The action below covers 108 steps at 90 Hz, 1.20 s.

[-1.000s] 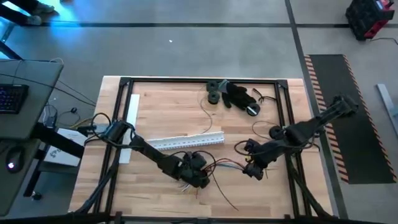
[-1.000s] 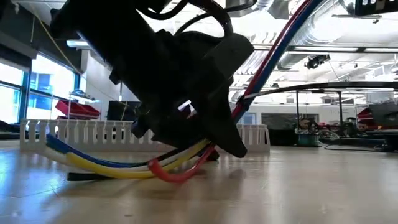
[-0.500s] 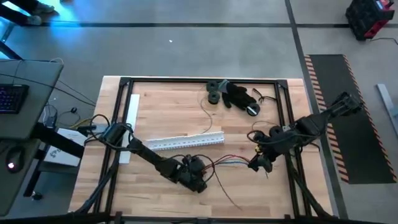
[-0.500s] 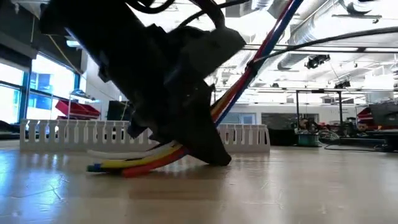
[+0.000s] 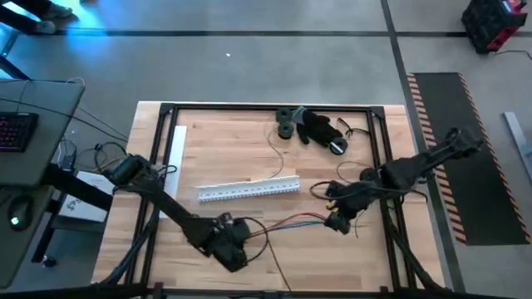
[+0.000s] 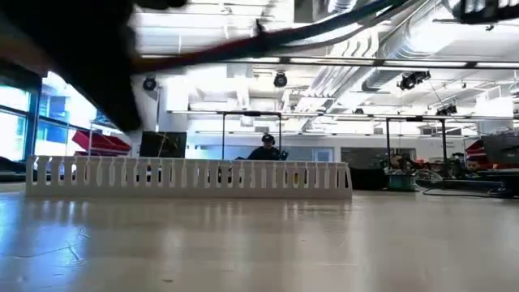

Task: Ziptie cables
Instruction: Put ziptied cables in a white cable duct

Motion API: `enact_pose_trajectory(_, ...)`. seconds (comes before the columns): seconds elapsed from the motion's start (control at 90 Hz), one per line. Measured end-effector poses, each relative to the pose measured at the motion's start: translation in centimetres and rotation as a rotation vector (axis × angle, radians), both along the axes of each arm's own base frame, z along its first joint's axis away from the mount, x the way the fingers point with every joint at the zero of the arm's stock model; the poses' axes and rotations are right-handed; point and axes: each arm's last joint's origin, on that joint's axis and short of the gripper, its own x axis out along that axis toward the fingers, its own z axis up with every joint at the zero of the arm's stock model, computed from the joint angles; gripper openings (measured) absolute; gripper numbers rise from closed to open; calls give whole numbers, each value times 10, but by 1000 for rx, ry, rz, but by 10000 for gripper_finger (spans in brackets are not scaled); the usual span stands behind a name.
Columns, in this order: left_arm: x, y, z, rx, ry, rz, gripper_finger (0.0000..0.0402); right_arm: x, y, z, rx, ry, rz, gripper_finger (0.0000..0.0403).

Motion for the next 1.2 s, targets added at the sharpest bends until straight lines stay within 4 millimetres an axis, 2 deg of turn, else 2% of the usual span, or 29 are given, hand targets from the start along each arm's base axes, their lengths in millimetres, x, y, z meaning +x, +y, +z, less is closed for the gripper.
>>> enact_pose_trajectory(0.111, -20, 14, 15, 91, 102, 15, 0, 22, -13, -19, -79, 33, 10, 13)
enact_pose_trajectory(0.211, -34, 35, 30, 181, 200, 40, 0, 40, -30, -31, -109, 39, 18, 13)
enact_pose_trajectory(0.422, -37, 72, 42, 339, 347, -19, 0, 68, -68, -55, -165, 29, 44, 13)
enact_pose_trajectory(0.556, -34, 90, 26, 355, 428, -61, 0, 74, -92, -72, -213, 83, 65, 10)
enact_pose_trajectory(0.789, -37, 111, -5, 314, 515, -76, 0, 81, -121, -83, -278, 62, 102, 7)
enact_pose_trajectory(0.978, -34, 119, -20, 280, 476, -80, 0, 79, -134, -92, -297, 101, 151, 6)
enact_pose_trajectory(1.2, -32, 124, -26, 284, 469, -119, 0, 79, -137, -94, -331, 92, 206, 6)
